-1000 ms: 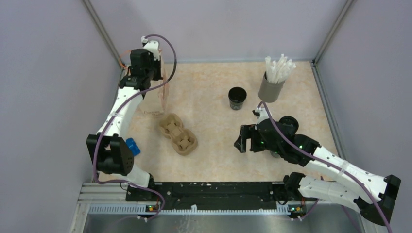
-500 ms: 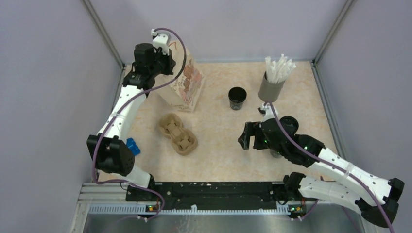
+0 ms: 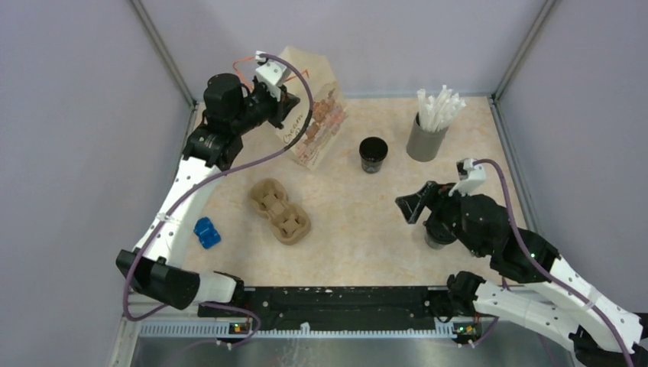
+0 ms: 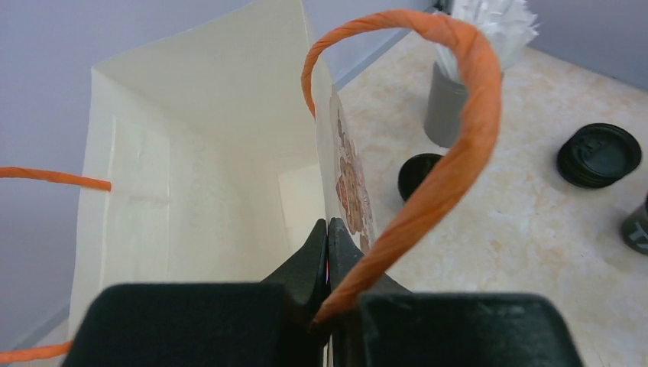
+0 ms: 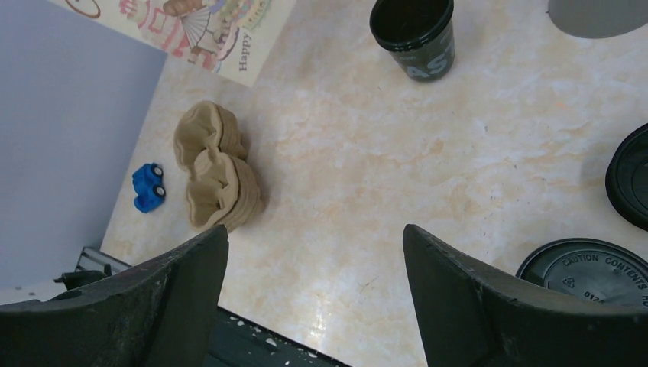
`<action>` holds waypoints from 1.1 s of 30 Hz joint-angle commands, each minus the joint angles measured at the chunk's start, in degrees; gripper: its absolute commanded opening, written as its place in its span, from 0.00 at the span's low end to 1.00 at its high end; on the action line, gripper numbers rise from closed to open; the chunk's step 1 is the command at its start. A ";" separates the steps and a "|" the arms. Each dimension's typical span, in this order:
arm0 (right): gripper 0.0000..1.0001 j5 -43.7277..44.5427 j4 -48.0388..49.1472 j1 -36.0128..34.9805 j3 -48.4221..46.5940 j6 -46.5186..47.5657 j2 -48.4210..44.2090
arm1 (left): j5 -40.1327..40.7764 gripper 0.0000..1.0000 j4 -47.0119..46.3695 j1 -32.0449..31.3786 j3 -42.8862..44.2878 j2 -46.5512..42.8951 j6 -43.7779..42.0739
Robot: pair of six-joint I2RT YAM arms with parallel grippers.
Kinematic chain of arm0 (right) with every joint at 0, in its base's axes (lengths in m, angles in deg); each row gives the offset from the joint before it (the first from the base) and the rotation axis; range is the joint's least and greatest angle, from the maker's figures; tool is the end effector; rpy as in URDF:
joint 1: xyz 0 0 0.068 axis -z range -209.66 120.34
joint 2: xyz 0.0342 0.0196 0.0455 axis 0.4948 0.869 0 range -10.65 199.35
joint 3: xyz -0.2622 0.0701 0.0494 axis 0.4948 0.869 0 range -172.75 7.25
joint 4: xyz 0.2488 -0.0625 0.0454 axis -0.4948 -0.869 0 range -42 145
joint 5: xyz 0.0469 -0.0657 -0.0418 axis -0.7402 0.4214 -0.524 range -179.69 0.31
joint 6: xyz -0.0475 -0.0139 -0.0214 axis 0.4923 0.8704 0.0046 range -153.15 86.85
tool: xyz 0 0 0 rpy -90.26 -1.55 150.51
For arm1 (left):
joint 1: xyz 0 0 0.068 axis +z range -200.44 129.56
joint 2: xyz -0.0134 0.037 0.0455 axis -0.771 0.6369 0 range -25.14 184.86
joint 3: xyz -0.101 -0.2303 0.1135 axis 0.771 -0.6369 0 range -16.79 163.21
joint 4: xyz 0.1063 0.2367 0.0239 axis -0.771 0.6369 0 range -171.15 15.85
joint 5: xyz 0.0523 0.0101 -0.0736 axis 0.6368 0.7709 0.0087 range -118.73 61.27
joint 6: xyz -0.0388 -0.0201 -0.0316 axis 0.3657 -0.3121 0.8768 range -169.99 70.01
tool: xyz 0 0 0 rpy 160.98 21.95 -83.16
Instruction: Pack the takeout coffee
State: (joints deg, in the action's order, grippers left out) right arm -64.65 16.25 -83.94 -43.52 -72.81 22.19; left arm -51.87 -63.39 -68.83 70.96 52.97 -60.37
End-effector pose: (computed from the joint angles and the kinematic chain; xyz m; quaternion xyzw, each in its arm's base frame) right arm 0.0756 0.0794 0.3528 0.0198 0.8128 0.2833 0.5086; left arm 0.2813 -0.1083 0.4599 0.3111 0.6842 -0.1960 0.6298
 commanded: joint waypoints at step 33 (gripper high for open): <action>0.82 12.35 -6.31 -0.56 -0.19 -11.84 -11.64 | -29.07 0.00 10.39 -20.10 -13.62 -5.54 -32.03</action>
State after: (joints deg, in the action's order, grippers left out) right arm -52.04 10.75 -83.94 -43.85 -83.83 9.38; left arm -80.37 -56.11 -87.83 55.29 45.56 -87.80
